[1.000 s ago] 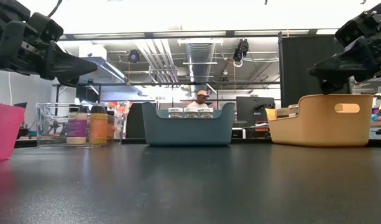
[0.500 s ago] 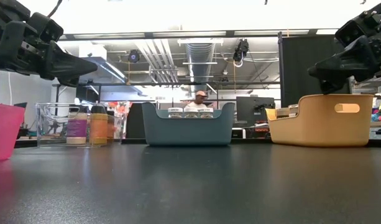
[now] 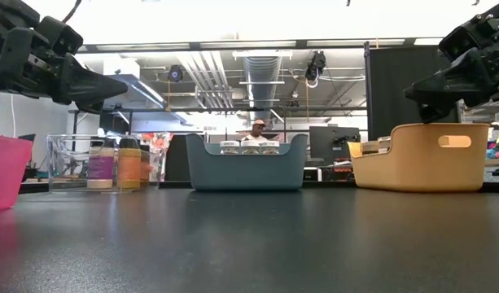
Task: Sort spices by type
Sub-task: Return to Home Position
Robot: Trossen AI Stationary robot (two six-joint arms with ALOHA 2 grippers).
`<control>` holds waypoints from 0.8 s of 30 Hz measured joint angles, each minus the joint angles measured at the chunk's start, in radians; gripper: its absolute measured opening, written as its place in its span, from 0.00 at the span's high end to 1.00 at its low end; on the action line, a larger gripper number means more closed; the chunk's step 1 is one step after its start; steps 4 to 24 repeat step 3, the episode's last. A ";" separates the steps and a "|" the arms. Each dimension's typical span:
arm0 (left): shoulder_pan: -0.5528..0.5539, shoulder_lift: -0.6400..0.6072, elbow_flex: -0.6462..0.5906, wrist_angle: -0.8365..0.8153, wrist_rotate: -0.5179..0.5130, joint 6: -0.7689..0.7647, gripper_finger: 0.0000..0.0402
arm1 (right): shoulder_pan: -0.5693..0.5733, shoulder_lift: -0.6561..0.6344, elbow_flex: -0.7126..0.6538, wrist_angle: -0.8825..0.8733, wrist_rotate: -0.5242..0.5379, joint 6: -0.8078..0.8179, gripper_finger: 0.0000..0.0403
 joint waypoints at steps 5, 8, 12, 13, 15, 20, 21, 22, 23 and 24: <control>0.000 0.000 0.000 0.000 0.000 0.000 1.00 | 0.000 0.000 0.000 0.000 0.000 0.000 0.85; 0.000 0.000 0.000 0.000 0.000 0.000 1.00 | 0.000 0.000 0.000 0.000 0.000 0.000 0.85; 0.000 0.000 0.000 0.000 0.000 0.000 1.00 | 0.000 0.000 0.000 0.000 0.000 0.000 0.85; 0.000 0.000 0.000 0.000 0.000 0.000 1.00 | 0.000 0.000 0.000 0.000 0.000 0.000 0.85; 0.000 0.000 0.000 0.000 0.000 0.000 1.00 | 0.000 0.000 0.000 0.000 0.000 0.000 0.85; 0.000 0.000 0.000 0.000 0.000 0.000 1.00 | 0.000 0.000 0.000 0.000 0.000 0.000 0.85; 0.000 0.000 0.000 0.000 0.000 0.000 1.00 | 0.000 0.000 0.000 0.000 0.000 0.000 0.85; 0.000 0.000 0.000 0.000 0.000 0.000 1.00 | 0.000 0.000 0.000 0.000 0.000 0.000 0.85; 0.000 0.000 0.000 0.000 0.000 0.000 1.00 | 0.000 0.000 0.000 0.000 0.000 0.000 0.85; 0.000 0.000 0.000 0.000 0.000 0.000 1.00 | 0.000 0.000 0.000 0.000 0.000 0.000 0.85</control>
